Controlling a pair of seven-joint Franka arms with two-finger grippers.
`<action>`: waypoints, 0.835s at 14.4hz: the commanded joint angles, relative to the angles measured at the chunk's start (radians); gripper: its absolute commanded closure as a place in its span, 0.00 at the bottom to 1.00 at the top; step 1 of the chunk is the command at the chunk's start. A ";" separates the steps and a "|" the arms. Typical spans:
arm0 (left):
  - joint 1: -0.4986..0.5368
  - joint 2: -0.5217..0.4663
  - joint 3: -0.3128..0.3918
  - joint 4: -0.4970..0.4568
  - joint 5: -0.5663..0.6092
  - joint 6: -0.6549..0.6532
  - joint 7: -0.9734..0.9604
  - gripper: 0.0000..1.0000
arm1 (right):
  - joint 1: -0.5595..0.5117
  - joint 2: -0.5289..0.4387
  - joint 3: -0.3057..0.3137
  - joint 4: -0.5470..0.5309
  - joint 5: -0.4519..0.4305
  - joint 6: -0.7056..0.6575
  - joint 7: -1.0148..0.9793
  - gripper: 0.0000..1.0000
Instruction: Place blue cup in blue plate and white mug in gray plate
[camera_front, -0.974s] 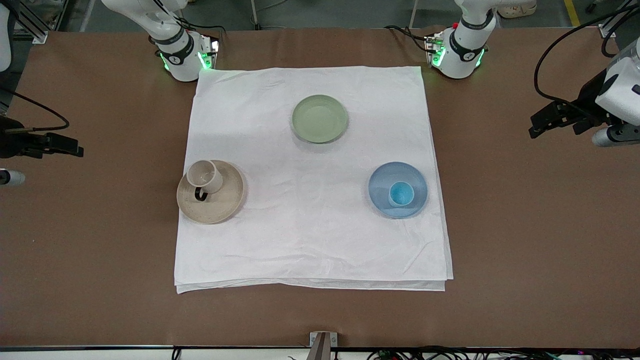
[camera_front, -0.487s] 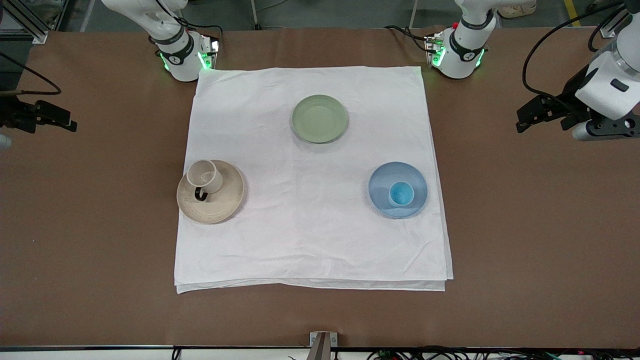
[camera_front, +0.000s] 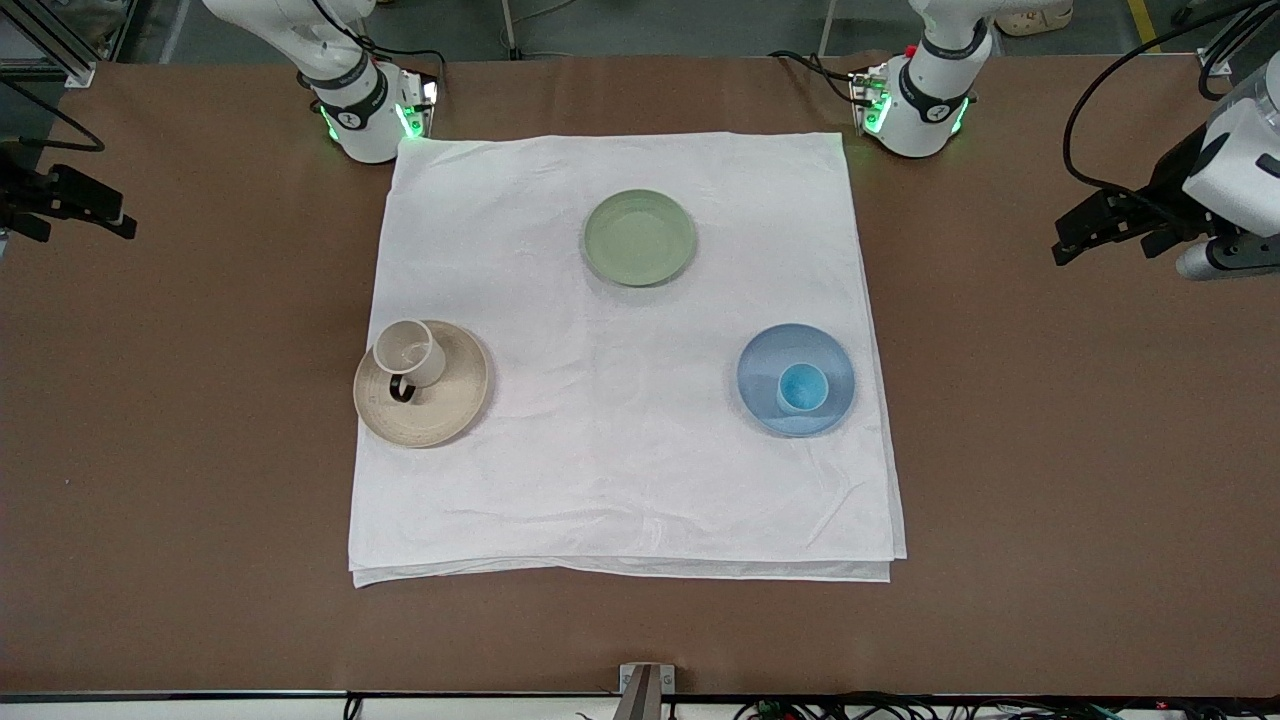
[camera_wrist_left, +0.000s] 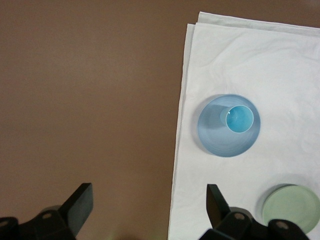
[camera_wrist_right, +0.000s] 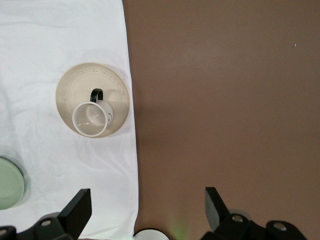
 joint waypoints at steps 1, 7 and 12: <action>0.010 -0.014 -0.002 -0.015 -0.002 0.014 0.002 0.00 | -0.010 -0.025 0.011 -0.034 -0.020 0.025 -0.006 0.00; 0.034 -0.022 -0.002 -0.015 -0.002 0.018 0.019 0.00 | -0.010 -0.025 0.019 -0.030 -0.034 0.034 -0.010 0.00; 0.047 -0.025 -0.002 -0.010 -0.007 0.010 0.020 0.00 | -0.003 -0.031 0.019 -0.025 -0.033 0.017 -0.010 0.00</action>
